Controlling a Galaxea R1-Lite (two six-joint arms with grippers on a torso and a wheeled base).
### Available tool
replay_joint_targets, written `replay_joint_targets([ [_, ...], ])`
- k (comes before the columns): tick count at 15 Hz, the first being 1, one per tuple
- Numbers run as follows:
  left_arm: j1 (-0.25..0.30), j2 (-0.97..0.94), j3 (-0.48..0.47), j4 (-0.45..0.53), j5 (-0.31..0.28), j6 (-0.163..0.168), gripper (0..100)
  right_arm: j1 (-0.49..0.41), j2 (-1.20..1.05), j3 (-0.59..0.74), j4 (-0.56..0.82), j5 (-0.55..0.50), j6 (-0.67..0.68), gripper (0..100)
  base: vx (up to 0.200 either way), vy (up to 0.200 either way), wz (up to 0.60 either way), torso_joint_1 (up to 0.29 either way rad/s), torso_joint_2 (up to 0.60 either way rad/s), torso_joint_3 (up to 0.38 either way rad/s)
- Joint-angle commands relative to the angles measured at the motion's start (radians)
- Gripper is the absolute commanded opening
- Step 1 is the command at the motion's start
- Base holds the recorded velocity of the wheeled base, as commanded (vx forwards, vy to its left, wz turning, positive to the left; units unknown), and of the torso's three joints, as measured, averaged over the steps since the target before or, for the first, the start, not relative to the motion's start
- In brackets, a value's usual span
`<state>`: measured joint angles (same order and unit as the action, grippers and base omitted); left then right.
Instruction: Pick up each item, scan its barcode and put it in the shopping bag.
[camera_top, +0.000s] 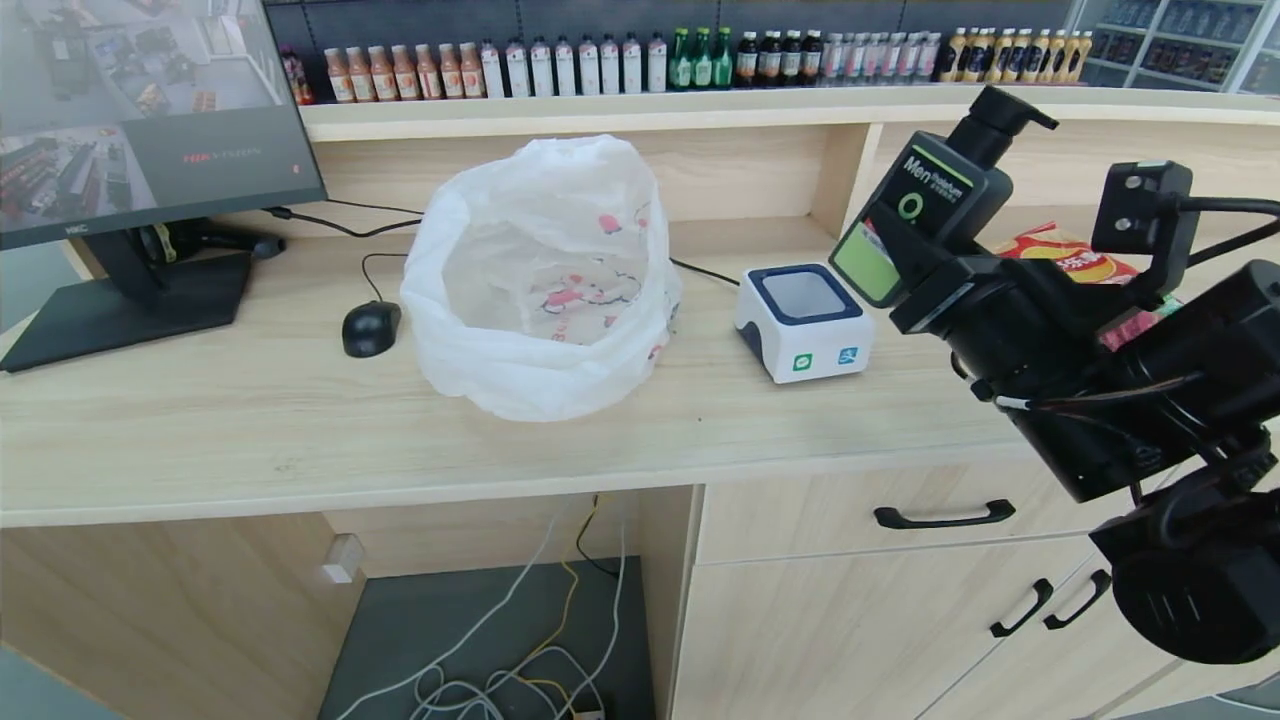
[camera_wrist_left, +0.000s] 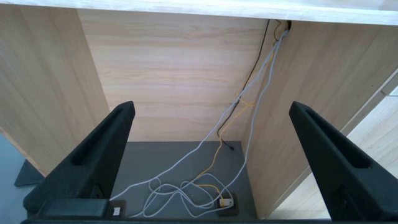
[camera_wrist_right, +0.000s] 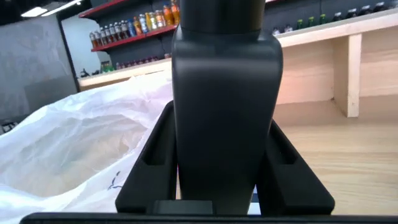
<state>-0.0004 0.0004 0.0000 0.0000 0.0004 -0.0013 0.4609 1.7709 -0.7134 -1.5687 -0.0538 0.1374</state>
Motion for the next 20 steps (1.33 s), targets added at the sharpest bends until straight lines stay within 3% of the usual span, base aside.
replay_joint_targets([
  [1, 0.0, 0.0, 0.0, 0.0, 0.001, 0.0, 100, 0.021, 0.013, -0.021, -0.002, 0.005, 0.074, 0, 0.0, 0.0, 0.0, 0.0, 0.0, 0.0],
  [6, 0.0, 0.0, 0.0, 0.0, 0.0, 0.0, 100, 0.035, 0.032, -0.057, 0.049, 0.0, 0.277, 0, 0.0, 0.0, 0.0, 0.0, 0.0, 0.0],
  [11, -0.001, 0.0, 0.0, 0.0, 0.001, 0.0, 100, 0.009, 0.093, -0.34, 0.346, -0.001, 0.502, 0, 0.0, 0.0, 0.0, 0.0, 0.0, 0.0],
  [13, 0.0, 0.0, 0.0, 0.0, 0.0, 0.0, 100, -0.045, 0.127, -0.377, 0.46, -0.02, 0.534, 0, 0.0, 0.0, 0.0, 0.0, 0.0, 0.0],
  [20, 0.0, 0.0, 0.0, 0.0, 0.0, 0.0, 100, -0.074, 0.144, -0.558, 0.67, -0.026, 0.722, 0, 0.0, 0.0, 0.0, 0.0, 0.0, 0.0],
])
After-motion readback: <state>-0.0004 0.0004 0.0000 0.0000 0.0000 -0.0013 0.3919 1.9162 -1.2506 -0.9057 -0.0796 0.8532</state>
